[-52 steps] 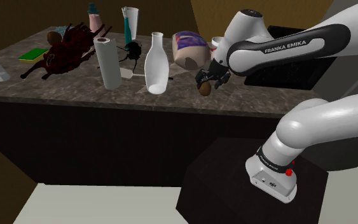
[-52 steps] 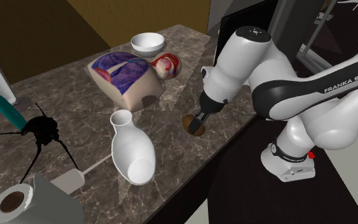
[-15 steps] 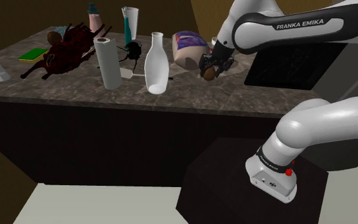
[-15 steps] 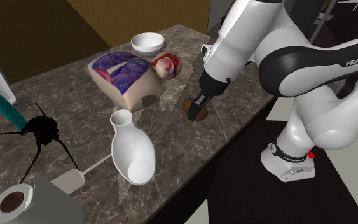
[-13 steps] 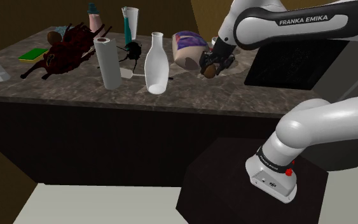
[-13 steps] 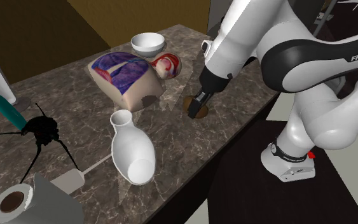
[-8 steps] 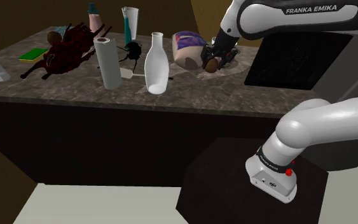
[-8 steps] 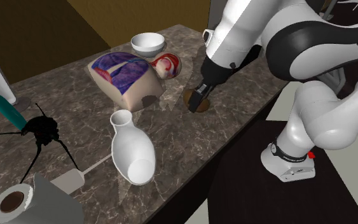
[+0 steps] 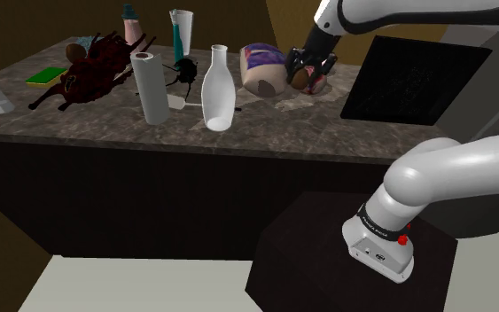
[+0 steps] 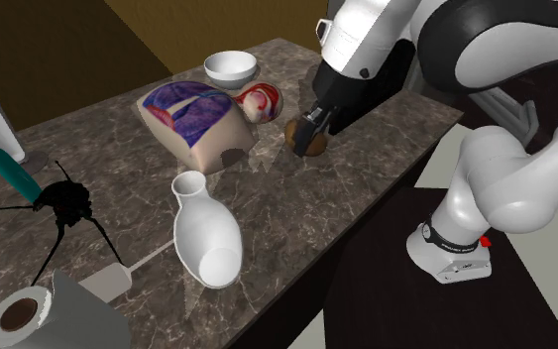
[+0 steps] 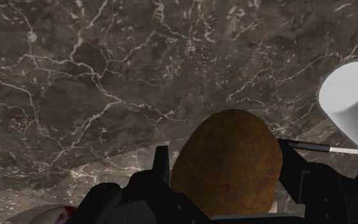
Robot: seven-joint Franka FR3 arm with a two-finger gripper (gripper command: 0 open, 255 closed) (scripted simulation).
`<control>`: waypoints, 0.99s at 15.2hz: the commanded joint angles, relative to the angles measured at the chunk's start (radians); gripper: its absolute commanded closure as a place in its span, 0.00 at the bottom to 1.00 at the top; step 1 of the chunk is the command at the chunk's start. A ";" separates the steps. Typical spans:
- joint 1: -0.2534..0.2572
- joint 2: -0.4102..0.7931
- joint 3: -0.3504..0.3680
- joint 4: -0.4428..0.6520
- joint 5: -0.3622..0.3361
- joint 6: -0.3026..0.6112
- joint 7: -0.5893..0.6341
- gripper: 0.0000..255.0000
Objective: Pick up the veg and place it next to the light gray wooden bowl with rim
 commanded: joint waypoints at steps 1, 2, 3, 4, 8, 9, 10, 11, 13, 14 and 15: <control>-0.016 0.009 -0.038 0.007 -0.016 0.001 -0.043 1.00; -0.025 0.018 -0.060 0.011 -0.024 0.005 -0.067 1.00; -0.034 0.028 -0.082 0.017 -0.033 0.010 -0.092 1.00; -0.043 0.040 -0.104 0.023 -0.041 0.014 -0.116 1.00; -0.074 0.097 -0.191 0.061 -0.069 0.033 -0.213 1.00; -0.081 0.114 -0.212 0.073 -0.075 0.037 -0.237 1.00; -0.087 0.132 -0.233 0.087 -0.080 0.041 -0.261 1.00; -0.093 0.151 -0.253 0.101 -0.084 0.045 -0.285 1.00; -0.104 0.191 -0.295 0.134 -0.089 0.052 -0.333 1.00; -0.108 0.212 -0.315 0.152 -0.090 0.055 -0.357 1.00; -0.112 0.234 -0.336 0.171 -0.091 0.058 -0.381 1.00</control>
